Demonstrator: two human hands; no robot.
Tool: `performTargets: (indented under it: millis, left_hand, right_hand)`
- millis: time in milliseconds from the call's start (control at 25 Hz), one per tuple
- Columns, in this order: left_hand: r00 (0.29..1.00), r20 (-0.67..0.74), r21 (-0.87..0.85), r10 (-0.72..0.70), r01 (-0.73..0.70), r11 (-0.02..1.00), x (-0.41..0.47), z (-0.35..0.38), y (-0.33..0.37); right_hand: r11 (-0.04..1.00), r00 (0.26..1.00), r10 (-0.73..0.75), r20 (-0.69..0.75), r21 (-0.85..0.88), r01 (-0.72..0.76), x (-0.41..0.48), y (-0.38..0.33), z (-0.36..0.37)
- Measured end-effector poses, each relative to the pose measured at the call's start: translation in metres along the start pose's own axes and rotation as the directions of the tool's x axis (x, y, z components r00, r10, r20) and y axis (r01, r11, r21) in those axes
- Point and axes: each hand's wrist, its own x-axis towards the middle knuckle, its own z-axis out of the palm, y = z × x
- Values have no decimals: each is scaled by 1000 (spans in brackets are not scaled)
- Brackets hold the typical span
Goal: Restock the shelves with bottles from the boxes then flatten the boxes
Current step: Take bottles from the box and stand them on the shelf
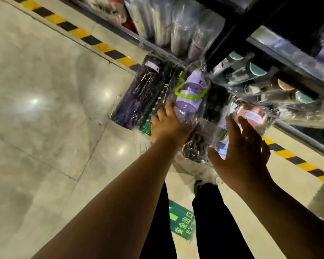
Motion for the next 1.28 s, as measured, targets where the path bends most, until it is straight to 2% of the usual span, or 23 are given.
performTargets:
  millis: [120,280,400,520,720,920,1080,1280]
  left_hand:
    - [999,21,27,31,-32,999,6,19,2]
    - [998,51,-76,28,-25,997,9,15,-1]
    - [995,91,-179,27,-10,984,8,10,3]
    - [989,148,-212,29,3,977,9,18,6]
    - [985,163,-306,47,6,952,29,42,1]
    - [986,79,-496,148,-90,864,18,48,-20]
    - [980,6,-564,197,-159,810,-3,46,-32]
    - [982,26,-579,186,-137,804,-21,36,-14]
  right_hand:
    - [997,997,69,28,32,-70,16,18,33]
    - [959,977,214,14,189,-213,29,45,66]
    - [875,936,352,19,349,-336,39,68,80]
    - [779,879,470,77,432,-455,54,87,92]
    - [643,807,569,155,527,-555,87,110,126]
    - [613,789,604,117,564,-553,108,120,156]
    - [574,791,610,40,667,-476,109,116,159]
    - [549,815,579,11,734,-400,77,116,134]
